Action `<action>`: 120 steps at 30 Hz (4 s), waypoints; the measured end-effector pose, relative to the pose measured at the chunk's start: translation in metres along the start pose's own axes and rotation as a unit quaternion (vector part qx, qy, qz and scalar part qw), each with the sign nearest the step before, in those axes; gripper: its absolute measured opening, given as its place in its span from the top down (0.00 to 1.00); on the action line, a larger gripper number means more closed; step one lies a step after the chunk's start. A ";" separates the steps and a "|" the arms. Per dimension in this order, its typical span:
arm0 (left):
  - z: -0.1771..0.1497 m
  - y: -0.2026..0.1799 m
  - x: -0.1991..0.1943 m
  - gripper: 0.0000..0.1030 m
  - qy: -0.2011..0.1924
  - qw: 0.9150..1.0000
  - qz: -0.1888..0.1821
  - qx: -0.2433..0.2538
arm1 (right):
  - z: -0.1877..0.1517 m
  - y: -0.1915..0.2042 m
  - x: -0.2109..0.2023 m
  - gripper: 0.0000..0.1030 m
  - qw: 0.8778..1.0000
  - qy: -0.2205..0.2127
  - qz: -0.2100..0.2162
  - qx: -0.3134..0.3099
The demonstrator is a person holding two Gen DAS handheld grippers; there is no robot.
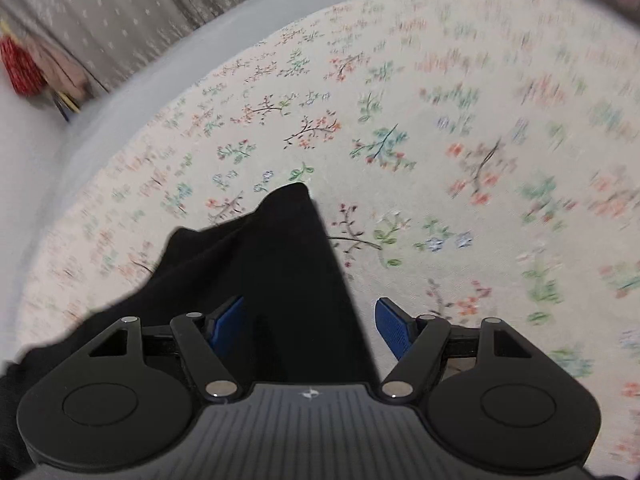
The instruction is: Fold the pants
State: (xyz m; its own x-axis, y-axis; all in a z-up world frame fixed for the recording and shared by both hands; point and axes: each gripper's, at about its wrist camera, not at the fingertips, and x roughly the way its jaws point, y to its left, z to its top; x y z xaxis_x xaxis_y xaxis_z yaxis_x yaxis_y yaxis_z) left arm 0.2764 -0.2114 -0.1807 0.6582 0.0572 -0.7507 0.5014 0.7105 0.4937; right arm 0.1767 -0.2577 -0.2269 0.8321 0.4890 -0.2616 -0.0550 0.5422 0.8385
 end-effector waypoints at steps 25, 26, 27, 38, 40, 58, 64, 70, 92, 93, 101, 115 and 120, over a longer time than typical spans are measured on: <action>0.054 0.048 -0.068 0.96 -0.041 0.985 -0.049 -0.162 | 0.039 0.052 -0.078 0.92 0.995 -0.011 -0.006 -0.100; 0.061 0.041 -0.080 0.96 -0.050 0.983 -0.058 -0.167 | 0.045 0.052 -0.093 0.92 0.995 -0.017 -0.010 -0.103; 0.068 0.034 -0.090 0.96 -0.059 0.981 -0.068 -0.172 | 0.051 0.050 -0.106 0.92 0.994 -0.021 -0.014 -0.105; 0.111 -0.073 -0.104 0.96 -0.093 0.964 -0.158 -0.193 | 0.083 0.002 -0.210 0.92 0.984 -0.016 -0.110 -0.142; 0.113 -0.092 -0.088 0.96 -0.077 0.964 -0.165 -0.195 | 0.078 -0.017 -0.211 0.92 0.988 -0.014 -0.116 -0.101; 0.101 -0.088 -0.075 0.96 -0.075 0.949 -0.205 -0.227 | 0.075 -0.043 -0.190 0.88 0.993 -0.011 -0.111 -0.044; 0.101 -0.082 -0.065 0.94 -0.054 0.941 -0.220 -0.252 | 0.064 -0.033 -0.197 0.88 0.990 -0.017 -0.120 -0.064; 0.108 -0.089 -0.054 0.92 -0.039 0.949 -0.195 -0.246 | 0.056 -0.009 -0.197 0.88 0.979 -0.020 -0.142 -0.144; 0.085 -0.024 -0.086 0.95 -0.072 0.946 -0.222 -0.224 | 0.046 0.017 -0.183 0.75 0.963 -0.057 -0.158 -0.211; 0.083 -0.023 -0.086 0.95 -0.072 0.945 -0.224 -0.229 | 0.045 0.017 -0.180 0.72 0.963 -0.058 -0.158 -0.208; 0.085 -0.018 -0.090 0.95 -0.070 0.934 -0.240 -0.255 | 0.025 0.005 -0.174 0.32 0.968 -0.127 -0.201 -0.084; 0.083 -0.013 -0.089 0.95 -0.062 0.926 -0.247 -0.278 | 0.011 -0.006 -0.147 0.83 0.968 -0.096 -0.227 -0.054; 0.081 -0.014 -0.089 0.95 -0.062 0.925 -0.254 -0.276 | 0.008 -0.006 -0.153 0.85 0.971 -0.075 -0.212 -0.084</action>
State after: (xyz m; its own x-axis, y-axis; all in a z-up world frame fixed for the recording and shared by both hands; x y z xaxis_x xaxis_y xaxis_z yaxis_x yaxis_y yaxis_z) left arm 0.2563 -0.2828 -0.0851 0.4929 -0.4390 -0.7512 0.4235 0.8753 -0.2336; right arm 0.0542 -0.3411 -0.1880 0.8704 0.0994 -0.4822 0.2312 0.7821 0.5786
